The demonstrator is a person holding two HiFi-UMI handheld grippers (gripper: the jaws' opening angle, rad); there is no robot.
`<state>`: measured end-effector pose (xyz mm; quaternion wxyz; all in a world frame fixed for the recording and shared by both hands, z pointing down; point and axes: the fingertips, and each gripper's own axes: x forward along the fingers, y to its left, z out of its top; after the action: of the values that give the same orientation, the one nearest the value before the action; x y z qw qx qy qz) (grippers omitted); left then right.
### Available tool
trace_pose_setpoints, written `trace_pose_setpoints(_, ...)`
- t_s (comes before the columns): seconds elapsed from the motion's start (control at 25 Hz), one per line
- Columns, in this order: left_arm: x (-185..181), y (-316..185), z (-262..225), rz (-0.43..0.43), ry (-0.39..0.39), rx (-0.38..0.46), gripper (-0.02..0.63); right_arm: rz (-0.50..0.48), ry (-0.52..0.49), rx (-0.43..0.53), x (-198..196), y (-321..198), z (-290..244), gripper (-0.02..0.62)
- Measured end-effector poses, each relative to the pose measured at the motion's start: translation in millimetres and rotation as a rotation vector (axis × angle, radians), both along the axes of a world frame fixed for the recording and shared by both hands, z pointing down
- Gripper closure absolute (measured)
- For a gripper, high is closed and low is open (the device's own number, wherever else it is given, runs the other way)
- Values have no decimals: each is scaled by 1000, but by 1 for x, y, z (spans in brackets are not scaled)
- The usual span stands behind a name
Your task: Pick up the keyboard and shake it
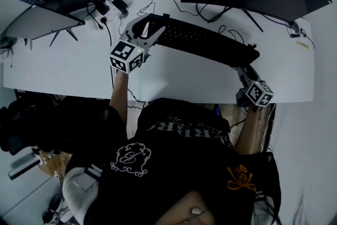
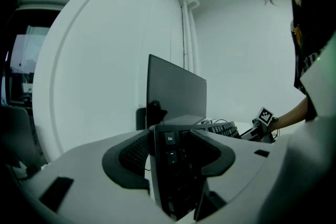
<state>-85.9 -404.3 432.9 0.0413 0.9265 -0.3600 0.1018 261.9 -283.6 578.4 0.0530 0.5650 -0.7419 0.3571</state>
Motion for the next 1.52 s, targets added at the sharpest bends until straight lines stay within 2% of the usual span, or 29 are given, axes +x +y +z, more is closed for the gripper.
trace_pose_setpoints(0.44, 61, -21, 87, 157, 33, -219, 362, 164, -5, -161, 42, 65, 45, 376)
trace_pose_setpoints(0.88, 115, -36, 187, 247, -15, -454, 362, 305, 53, -325, 69, 95, 84, 376)
trace_pose_setpoints(1.2, 128, -49, 224, 198, -6, -557, 362, 405, 17, -365, 75, 96, 101, 374)
trace_pose_setpoints(1.36, 129, -54, 238, 163, -117, -526, 359, 454, 9, -355, 78, 92, 104, 374)
trace_pose_setpoints(1.52, 131, -57, 237, 151, -122, -509, 359, 482, 10, -336, 79, 92, 103, 374)
